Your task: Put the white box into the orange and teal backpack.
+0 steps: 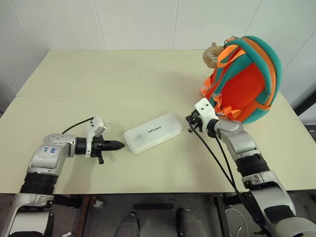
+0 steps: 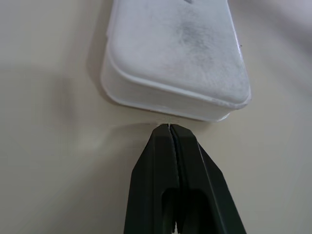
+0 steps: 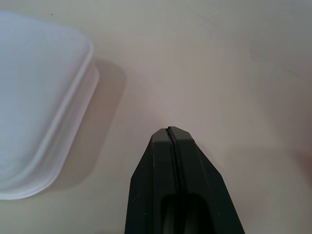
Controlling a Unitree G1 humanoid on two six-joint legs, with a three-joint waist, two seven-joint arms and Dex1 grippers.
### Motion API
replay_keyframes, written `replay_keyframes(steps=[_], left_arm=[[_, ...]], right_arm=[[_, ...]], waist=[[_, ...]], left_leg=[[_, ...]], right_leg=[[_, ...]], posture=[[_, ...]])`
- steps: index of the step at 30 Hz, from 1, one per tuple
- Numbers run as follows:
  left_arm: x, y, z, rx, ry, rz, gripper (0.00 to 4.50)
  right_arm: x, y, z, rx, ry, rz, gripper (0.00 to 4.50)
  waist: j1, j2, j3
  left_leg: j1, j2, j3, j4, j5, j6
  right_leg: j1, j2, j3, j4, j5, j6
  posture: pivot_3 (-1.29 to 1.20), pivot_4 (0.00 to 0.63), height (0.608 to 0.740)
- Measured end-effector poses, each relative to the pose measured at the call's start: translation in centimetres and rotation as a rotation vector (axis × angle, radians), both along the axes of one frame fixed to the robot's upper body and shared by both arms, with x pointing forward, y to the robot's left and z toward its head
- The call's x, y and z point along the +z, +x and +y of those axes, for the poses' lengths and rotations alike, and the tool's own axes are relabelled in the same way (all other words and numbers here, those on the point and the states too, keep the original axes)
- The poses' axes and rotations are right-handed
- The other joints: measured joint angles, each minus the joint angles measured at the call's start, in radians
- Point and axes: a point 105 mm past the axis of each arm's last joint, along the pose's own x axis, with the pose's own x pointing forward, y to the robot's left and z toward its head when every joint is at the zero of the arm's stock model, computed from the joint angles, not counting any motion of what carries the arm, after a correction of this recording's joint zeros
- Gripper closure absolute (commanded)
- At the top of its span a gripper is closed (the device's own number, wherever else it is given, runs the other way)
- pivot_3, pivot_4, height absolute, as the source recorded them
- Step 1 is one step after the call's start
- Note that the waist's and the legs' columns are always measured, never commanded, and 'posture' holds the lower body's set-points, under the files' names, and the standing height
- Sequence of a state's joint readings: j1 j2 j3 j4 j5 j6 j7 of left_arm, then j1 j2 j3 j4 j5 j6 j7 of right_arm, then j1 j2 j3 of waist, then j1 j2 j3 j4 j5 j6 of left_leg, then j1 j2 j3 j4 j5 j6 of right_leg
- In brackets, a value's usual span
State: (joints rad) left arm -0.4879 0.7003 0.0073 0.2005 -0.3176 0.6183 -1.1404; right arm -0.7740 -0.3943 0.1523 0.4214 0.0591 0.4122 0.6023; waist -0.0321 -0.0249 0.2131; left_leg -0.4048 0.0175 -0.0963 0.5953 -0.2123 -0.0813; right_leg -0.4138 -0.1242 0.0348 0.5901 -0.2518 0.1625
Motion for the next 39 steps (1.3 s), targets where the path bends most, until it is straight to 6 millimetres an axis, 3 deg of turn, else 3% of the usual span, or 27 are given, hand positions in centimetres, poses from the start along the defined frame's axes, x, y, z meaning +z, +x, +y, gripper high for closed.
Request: replay_keyframes(steps=[10,14,21,30,39], left_arm=[[-0.4,-0.2,-0.8,-0.011,-0.01,-0.026,4.48],[-0.2,-0.1,-0.7,-0.003,-0.012,-0.046,4.48],[0.1,-0.1,-0.3,0.008,-0.013,-0.05,4.48],[0.7,-1.0,3.7,0.113,0.053,-0.012,4.48],[2.1,-0.9,3.1,0.11,-0.1,-0.074,4.48]], right_arm=[[0.1,-0.9,1.6,0.103,-0.002,0.014,4.5],[-0.1,-2.1,2.2,0.175,-0.021,0.034,4.5],[0.0,-3.5,1.9,0.225,-0.054,0.059,4.5],[-0.3,-4.5,1.4,0.233,-0.068,0.082,4.5],[-0.5,-4.4,1.5,0.226,-0.062,0.093,4.5]], waist=[[0.0,0.0,0.0],[0.001,0.0,0.0],[0.0,0.0,0.0],[0.0,0.0,0.0],[0.001,0.0,0.0]], left_leg=[[0.0,0.0,0.0,0.0,0.0,0.0],[0.0,0.0,0.0,0.0,0.0,0.0],[0.001,0.0,0.0,0.0,0.0,0.0],[0.001,0.0,0.0,0.0,0.0,0.0],[0.0,0.0,0.0,0.0,0.0,0.0]], right_leg=[[0.0,0.0,0.0,0.001,0.0,0.0],[0.0,0.0,0.0,0.0,0.0,0.0],[0.0,0.0,0.0,0.001,0.0,0.0],[0.0,0.0,0.0,0.0,0.0,0.0],[0.0,0.0,0.0,0.0,0.0,-0.001]], posture=[[0.0,0.15,0.74],[0.0,0.15,0.74],[0.0,0.15,0.74],[0.0,0.15,0.74],[0.0,0.15,0.74]])
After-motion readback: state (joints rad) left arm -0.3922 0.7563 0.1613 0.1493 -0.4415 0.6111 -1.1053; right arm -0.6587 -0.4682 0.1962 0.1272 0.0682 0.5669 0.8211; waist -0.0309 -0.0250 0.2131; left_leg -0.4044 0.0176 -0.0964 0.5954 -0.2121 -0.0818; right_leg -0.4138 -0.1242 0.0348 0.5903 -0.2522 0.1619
